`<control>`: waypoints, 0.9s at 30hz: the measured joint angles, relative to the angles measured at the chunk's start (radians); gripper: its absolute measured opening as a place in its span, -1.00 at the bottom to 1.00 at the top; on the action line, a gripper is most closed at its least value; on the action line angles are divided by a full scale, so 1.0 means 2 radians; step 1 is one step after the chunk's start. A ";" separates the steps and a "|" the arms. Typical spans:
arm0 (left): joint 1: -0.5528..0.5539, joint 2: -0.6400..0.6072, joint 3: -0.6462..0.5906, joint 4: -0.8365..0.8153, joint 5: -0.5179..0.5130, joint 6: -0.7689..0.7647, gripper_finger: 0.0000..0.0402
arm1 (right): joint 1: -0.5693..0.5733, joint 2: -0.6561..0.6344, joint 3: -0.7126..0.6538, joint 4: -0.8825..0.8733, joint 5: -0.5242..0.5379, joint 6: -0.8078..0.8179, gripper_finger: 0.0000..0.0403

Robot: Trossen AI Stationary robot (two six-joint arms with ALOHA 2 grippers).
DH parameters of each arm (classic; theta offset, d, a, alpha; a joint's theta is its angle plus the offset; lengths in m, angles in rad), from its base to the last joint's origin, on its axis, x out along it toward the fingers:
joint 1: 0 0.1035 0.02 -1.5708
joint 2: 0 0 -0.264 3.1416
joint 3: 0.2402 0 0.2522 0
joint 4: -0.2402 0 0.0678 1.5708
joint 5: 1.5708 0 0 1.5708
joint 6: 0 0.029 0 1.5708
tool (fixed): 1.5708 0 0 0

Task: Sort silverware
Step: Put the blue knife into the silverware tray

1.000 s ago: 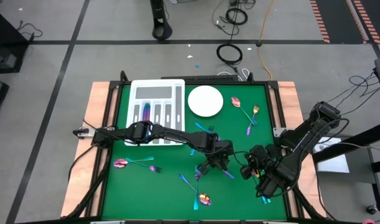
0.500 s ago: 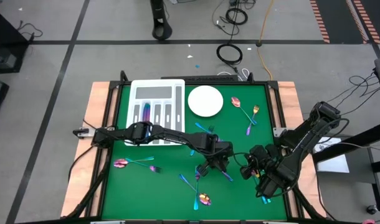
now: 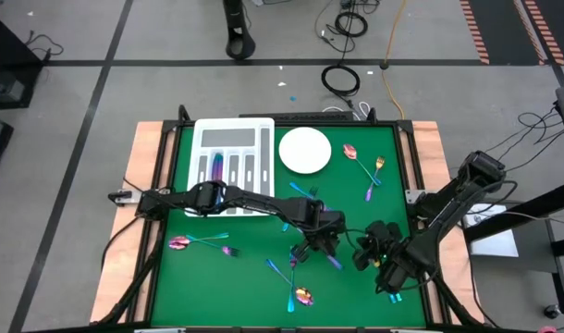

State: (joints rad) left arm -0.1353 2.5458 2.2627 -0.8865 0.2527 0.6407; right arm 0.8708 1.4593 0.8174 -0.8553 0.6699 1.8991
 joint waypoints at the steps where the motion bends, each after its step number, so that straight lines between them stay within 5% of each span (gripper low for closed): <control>1: -0.001 0.000 0.000 -0.001 0.000 0.000 -0.98 | 0.001 0.000 -0.009 0.027 -0.006 -0.003 -1.00; 11: -0.002 0.000 0.000 0.001 -0.001 0.000 -0.98 | 0.014 0.000 -0.021 0.182 -0.012 -0.097 -0.70; 14: -0.003 0.000 0.000 0.001 -0.001 0.000 -0.98 | 0.018 0.000 -0.021 0.178 0.001 -0.111 -0.52; 19: -0.003 -0.001 0.001 0.002 -0.002 0.000 -0.98 | 0.034 -0.015 -0.021 0.172 0.096 -0.145 -0.30; 27: -0.004 -0.001 0.001 0.001 -0.004 -0.001 -0.98 | 0.061 -0.051 -0.021 0.091 0.115 -0.096 -0.25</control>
State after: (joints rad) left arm -0.1425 2.5435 2.2646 -0.8844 0.2438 0.6395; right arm 0.9924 1.3572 0.7750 -0.6741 0.8993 1.7074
